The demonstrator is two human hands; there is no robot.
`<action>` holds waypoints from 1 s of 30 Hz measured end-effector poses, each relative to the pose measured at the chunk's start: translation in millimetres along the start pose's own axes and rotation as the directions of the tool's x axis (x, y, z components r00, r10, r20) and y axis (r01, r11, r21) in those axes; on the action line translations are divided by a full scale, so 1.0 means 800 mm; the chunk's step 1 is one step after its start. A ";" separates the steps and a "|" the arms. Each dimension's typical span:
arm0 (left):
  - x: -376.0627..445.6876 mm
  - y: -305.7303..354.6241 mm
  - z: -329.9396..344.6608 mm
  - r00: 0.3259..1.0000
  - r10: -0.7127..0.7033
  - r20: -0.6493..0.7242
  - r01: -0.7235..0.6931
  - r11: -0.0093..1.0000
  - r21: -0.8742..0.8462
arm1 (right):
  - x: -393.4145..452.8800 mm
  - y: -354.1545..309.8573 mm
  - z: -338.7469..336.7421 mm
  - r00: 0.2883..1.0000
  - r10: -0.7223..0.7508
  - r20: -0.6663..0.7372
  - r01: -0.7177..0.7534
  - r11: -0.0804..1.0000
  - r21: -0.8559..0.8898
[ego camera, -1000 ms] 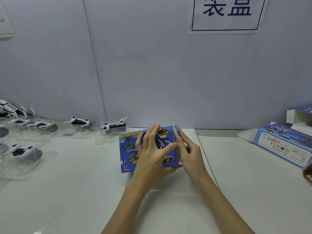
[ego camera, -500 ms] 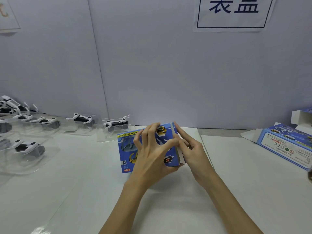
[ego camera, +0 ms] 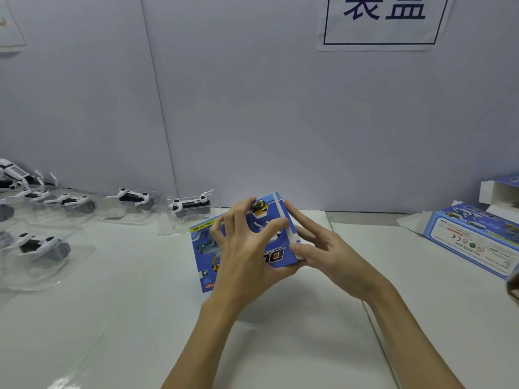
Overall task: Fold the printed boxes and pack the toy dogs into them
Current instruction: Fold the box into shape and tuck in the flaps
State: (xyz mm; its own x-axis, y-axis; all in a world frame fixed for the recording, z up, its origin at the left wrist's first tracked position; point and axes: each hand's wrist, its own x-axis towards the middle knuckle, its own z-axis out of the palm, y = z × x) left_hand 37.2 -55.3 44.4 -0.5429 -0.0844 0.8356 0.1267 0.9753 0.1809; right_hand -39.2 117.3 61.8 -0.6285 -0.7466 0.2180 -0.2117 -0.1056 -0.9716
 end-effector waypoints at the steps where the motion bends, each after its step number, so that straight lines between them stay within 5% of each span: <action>1: 0.000 -0.001 -0.001 1.000 -0.004 0.010 0.004 1.000 0.001 | 0.000 -0.001 0.001 1.000 0.002 -0.017 -0.002 1.000 -0.013; 30: 0.009 -0.007 -0.004 0.997 0.075 0.018 -0.075 0.997 -0.008 | -0.001 -0.005 0.008 0.995 -0.092 -0.046 0.087 0.992 -0.089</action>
State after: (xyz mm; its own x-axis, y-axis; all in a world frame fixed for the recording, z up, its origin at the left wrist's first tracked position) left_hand 35.4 -62.1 50.9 -0.5466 -0.0077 0.8374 0.1739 0.9771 0.1224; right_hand -33.2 113.9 65.3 -0.6403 -0.7027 0.3104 -0.3319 -0.1114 -0.9367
